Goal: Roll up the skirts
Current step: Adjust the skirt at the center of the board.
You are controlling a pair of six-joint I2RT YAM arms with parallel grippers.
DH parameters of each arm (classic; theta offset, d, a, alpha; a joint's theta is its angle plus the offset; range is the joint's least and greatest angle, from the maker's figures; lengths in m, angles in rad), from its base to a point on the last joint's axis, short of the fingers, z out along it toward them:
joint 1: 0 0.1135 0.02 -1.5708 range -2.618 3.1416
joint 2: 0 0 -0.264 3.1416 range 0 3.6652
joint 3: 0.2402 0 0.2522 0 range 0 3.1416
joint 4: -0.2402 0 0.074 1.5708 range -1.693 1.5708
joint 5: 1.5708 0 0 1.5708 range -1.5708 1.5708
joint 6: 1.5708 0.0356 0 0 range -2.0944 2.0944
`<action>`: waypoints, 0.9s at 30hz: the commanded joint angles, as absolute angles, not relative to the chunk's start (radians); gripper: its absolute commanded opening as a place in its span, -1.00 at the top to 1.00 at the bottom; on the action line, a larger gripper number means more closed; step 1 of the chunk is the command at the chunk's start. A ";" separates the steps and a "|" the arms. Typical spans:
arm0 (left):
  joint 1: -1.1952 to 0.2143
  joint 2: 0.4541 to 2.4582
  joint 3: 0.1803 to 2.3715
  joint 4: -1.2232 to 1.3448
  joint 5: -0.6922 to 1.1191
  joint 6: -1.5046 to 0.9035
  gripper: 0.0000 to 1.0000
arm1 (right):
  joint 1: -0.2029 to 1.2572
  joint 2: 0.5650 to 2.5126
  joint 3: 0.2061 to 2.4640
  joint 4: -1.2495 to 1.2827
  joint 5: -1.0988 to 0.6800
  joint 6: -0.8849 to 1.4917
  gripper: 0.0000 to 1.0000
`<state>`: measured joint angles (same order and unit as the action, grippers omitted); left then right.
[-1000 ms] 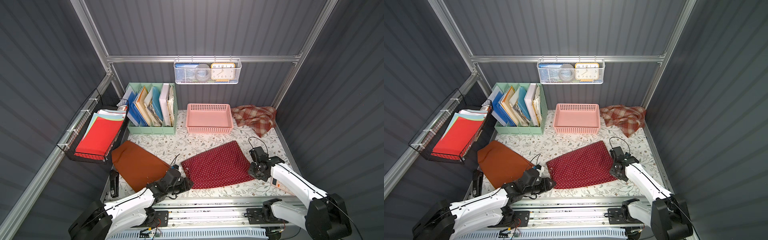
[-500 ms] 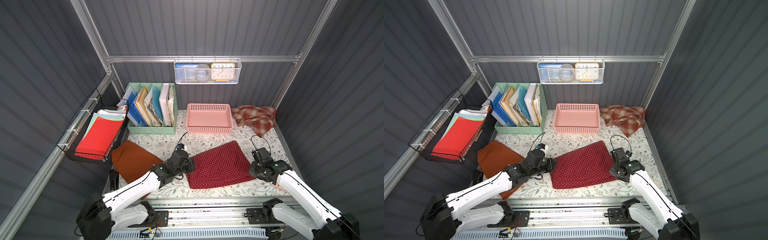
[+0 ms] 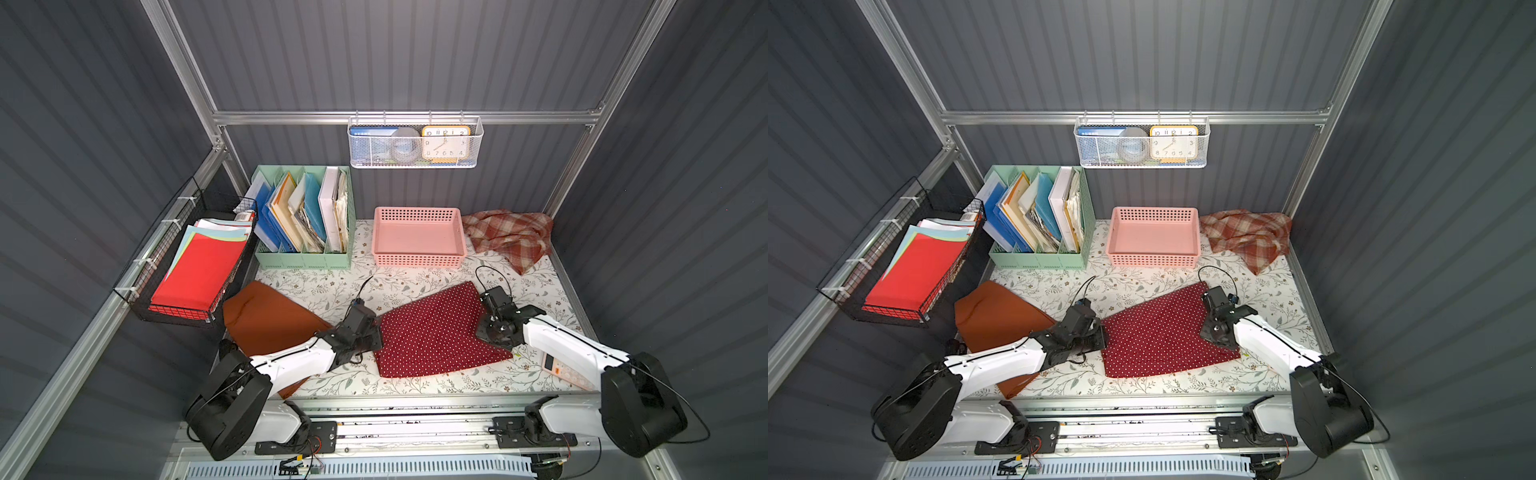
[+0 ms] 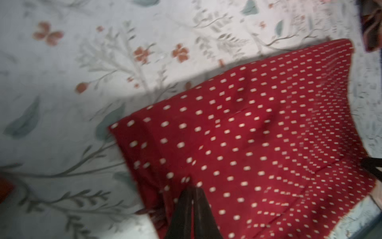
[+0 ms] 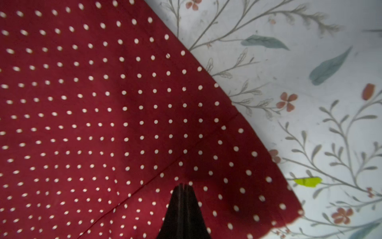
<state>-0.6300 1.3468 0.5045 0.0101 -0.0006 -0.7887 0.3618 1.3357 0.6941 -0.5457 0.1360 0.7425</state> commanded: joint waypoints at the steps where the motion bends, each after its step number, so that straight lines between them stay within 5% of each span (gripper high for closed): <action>1: -0.624 1.329 0.443 0.068 -0.002 -0.830 1.00 | 0.364 1.355 0.674 -0.524 0.150 0.725 1.00; 13: -0.624 1.181 0.362 0.017 0.004 -0.860 1.00 | 0.267 1.384 0.659 -0.551 0.078 0.750 1.00; 21: -0.616 1.101 0.542 -0.112 -0.008 -0.748 1.00 | 0.268 1.257 0.700 -0.661 0.151 0.750 1.00; 27: -0.575 1.277 0.742 -0.055 0.066 -0.640 1.00 | 0.272 1.303 0.713 -0.660 0.112 0.791 1.00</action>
